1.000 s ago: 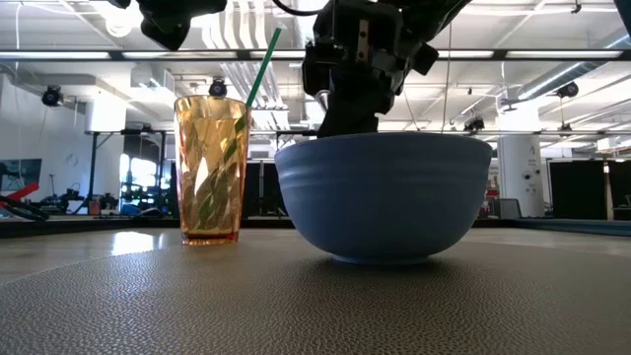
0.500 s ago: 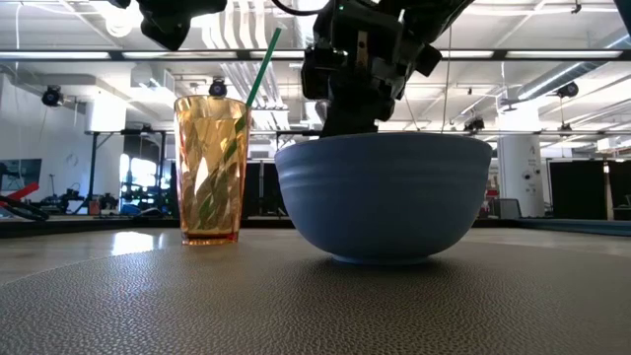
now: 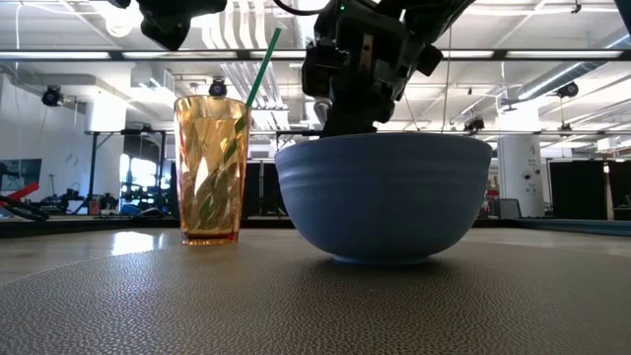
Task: Pick & Place Utensil
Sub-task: Put the silver spoon into the blue bowl
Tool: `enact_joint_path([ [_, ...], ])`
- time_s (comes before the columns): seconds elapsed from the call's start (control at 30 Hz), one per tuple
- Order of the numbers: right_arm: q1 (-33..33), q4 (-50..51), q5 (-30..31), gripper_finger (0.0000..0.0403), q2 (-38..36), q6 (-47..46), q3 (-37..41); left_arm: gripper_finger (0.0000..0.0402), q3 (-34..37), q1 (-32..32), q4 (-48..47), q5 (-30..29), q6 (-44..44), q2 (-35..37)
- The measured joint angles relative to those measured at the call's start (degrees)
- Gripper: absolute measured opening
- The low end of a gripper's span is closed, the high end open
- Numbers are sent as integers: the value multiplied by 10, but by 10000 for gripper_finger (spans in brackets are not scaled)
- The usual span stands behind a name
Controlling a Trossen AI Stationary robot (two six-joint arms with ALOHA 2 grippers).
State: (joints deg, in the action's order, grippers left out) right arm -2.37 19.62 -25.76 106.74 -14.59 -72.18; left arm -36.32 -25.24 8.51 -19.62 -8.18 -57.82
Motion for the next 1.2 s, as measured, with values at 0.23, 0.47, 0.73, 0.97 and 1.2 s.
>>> enact_joint_path([
  [0.23,0,0,0,9,0,11,0,200,0,0,0,0,0,0],
  [0.47,0,3,9,24,0,15,1,200,0,0,0,0,0,0],
  [0.73,0,5,15,57,1,15,2,200,0,0,0,0,0,0],
  [0.97,0,8,21,86,1,13,2,200,0,0,0,0,0,0],
  [1.2,0,13,19,111,0,10,1,200,0,0,0,0,0,0],
])
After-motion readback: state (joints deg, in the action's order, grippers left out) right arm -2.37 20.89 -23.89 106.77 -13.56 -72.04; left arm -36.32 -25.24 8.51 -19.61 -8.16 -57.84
